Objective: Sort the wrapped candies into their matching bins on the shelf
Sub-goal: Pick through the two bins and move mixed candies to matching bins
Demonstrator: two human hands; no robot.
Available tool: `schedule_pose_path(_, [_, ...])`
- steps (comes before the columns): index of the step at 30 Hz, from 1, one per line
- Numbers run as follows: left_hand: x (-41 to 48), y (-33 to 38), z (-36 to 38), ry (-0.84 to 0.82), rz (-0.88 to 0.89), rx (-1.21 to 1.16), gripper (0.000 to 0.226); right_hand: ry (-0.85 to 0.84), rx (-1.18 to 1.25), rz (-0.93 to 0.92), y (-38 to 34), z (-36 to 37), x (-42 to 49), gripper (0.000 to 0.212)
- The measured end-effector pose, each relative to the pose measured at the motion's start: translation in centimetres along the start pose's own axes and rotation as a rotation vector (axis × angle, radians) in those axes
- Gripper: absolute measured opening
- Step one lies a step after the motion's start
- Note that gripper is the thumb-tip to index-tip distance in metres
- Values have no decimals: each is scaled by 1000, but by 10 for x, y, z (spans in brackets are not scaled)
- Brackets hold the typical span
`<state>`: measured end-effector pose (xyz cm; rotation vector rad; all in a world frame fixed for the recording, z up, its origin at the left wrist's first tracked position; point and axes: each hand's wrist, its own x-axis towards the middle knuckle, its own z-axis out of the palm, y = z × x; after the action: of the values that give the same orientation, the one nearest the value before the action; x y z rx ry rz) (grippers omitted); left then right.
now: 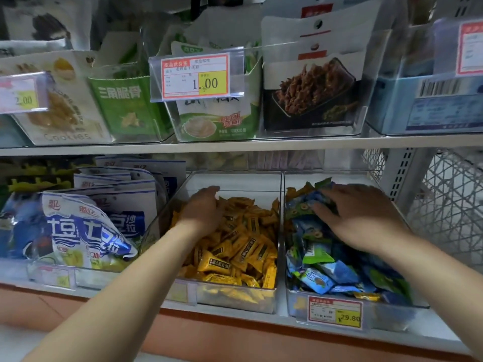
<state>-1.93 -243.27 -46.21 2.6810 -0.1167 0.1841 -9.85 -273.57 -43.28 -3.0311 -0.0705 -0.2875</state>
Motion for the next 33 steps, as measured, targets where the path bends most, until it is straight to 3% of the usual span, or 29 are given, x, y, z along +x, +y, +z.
schedule_pose_path(2, [12, -8, 1, -86, -25, 19, 47, 79, 39, -24, -14, -4, 4, 59])
schedule_pose_path(5, [17, -13, -2, -31, -16, -8, 27, 208, 123, -182, -41, -7, 3, 51])
schedule_pose_path(8, [8, -15, -6, 76, 19, -53, 9, 171, 293, -255, -67, -6, 3, 44])
schedule_pose_path(11, [-8, -14, -20, 216, 52, -176, 13, 117, 387, -282, -83, 1, 10, 40])
schedule_pose_path(15, [-41, -1, -40, 360, 101, -506, 15, 74, 506, -327, -95, 12, 13, 48])
schedule_pose_path(18, [-61, 21, -39, 277, 174, -704, 17, -34, 774, -389, -105, 10, 10, 52])
schedule_pose_path(22, [-60, 36, -25, 124, 150, -966, 16, 126, 839, -354, -95, 5, 9, 18])
schedule_pose_path(24, [-45, 26, -16, 95, 183, -635, 21, 247, 765, -263, -76, 1, 11, 16])
schedule_pose_path(26, [-32, 15, -6, -45, 276, -155, 32, 427, 567, -207, -53, -1, 11, 19])
schedule_pose_path(28, [-26, 6, 0, -143, 281, 142, 39, 517, 361, -179, -34, 2, 8, 27])
schedule_pose_path(30, [-20, -4, 2, -58, 256, 274, 38, 391, 221, -131, -21, 10, 5, 35])
schedule_pose_path(33, [-12, -8, -2, 4, 170, 328, 32, 23, 44, -84, -16, 20, 4, 58])
